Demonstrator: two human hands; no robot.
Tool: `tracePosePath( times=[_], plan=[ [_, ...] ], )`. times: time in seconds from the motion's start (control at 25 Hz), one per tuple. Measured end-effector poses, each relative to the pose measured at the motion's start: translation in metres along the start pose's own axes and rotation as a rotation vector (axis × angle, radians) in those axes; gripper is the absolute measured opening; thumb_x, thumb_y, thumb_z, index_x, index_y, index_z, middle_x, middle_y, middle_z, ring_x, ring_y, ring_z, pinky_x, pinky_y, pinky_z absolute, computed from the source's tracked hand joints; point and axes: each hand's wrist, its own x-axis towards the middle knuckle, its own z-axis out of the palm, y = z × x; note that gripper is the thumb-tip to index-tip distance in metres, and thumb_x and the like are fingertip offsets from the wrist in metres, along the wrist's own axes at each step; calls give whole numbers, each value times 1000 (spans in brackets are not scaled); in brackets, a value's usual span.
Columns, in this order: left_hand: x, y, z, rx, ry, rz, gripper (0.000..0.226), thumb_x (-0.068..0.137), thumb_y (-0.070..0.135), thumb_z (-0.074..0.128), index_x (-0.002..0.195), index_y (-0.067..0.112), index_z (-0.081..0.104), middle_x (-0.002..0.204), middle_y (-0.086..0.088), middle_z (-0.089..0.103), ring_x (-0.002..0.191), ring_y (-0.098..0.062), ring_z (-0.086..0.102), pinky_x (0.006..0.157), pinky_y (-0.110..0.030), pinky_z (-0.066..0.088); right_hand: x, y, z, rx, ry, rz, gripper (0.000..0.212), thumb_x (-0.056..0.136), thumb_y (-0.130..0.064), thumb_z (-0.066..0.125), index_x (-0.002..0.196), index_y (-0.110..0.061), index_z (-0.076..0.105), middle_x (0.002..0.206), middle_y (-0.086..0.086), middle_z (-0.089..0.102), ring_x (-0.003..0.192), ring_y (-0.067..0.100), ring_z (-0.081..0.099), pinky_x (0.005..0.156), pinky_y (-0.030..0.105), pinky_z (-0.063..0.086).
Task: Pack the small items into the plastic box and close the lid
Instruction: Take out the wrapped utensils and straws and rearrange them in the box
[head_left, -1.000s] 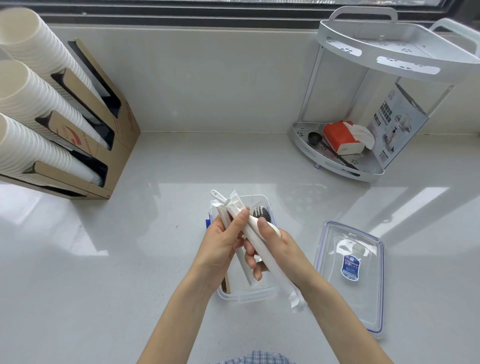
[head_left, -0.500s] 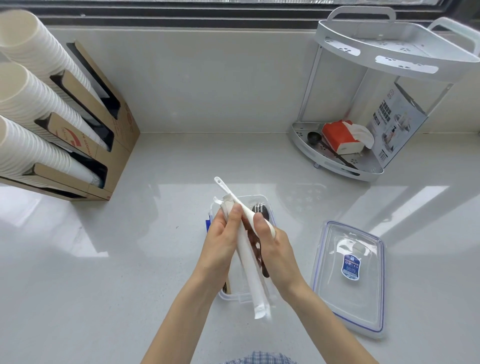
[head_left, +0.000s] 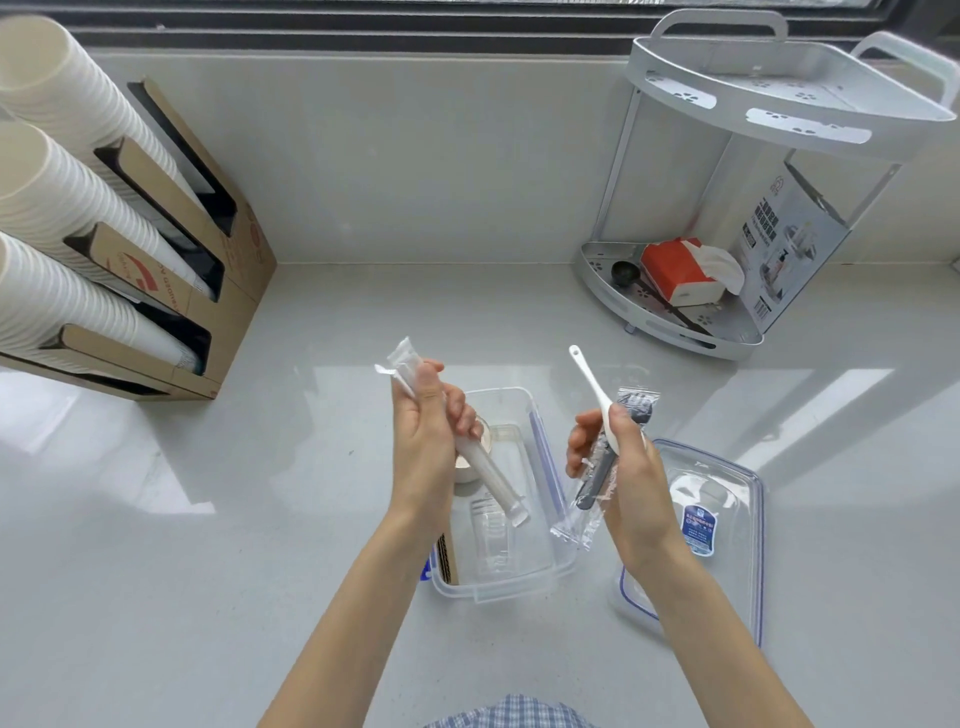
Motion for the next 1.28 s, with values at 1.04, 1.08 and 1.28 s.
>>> tracePosePath(
  times=[1.04, 1.08, 1.28],
  plan=[
    [-22, -84, 0, 993, -351, -344, 20, 94, 26, 32, 95, 8, 39, 79, -9, 51, 73, -23, 50, 67, -32, 40, -2, 16, -20, -118, -40, 47, 18, 83, -28, 46, 75, -18, 57, 45, -10, 31, 40, 5, 26, 39, 14, 30],
    [-22, -84, 1, 983, -338, -362, 20, 94, 26, 32, 96, 7, 38, 78, -8, 50, 73, -22, 49, 69, -34, 40, -2, 17, -21, -104, -48, 48, 21, 85, -32, 45, 76, -17, 57, 46, -9, 32, 41, 5, 26, 39, 14, 31],
    [-5, -90, 8, 904, -205, -528, 25, 93, 22, 32, 110, 4, 38, 76, -3, 45, 67, -15, 44, 72, -33, 42, -1, 18, -24, -96, -45, 62, 29, 93, -33, 40, 78, -17, 58, 48, -9, 35, 41, 7, 28, 42, 15, 33]
  ],
)
